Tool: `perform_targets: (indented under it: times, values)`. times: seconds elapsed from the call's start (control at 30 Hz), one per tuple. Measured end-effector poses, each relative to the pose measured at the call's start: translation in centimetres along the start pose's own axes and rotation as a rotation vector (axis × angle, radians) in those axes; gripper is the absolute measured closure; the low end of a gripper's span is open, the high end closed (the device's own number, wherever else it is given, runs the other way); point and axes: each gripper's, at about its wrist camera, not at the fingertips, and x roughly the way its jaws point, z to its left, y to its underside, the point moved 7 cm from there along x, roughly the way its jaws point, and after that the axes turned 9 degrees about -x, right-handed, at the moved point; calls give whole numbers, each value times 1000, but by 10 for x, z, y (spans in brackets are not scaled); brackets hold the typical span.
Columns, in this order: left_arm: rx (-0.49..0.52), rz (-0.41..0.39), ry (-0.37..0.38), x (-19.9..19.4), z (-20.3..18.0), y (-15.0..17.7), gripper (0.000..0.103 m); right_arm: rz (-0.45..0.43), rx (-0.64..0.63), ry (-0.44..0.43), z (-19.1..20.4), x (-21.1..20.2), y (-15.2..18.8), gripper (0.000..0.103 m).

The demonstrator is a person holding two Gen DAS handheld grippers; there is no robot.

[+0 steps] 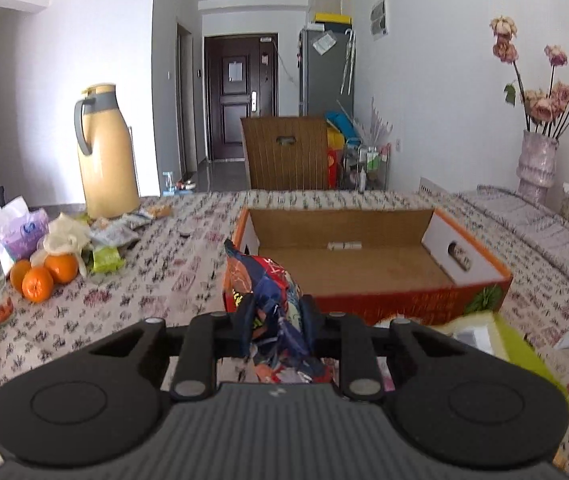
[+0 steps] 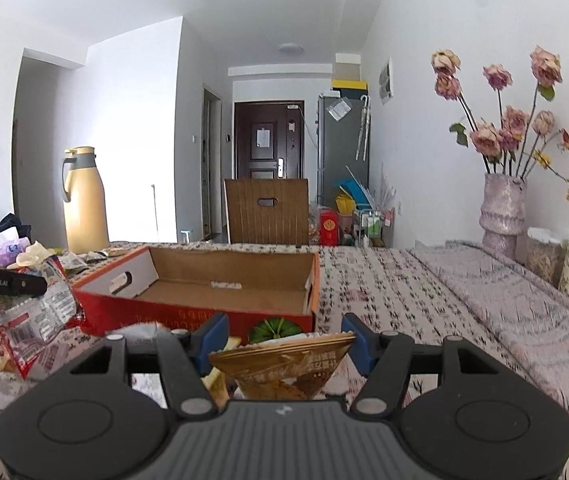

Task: Organize snacks
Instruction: 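Carry both packets over the box and release them inside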

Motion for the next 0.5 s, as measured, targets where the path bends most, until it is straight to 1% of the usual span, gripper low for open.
perform_targets:
  times: [0.27, 0.5]
  values:
    - [20, -50, 27, 11, -15, -38, 79, -48, -30, -7, -1, 25, -37, 41]
    - [42, -42, 37, 44, -29, -69, 79, -28, -32, -60, -4, 77, -75, 41]
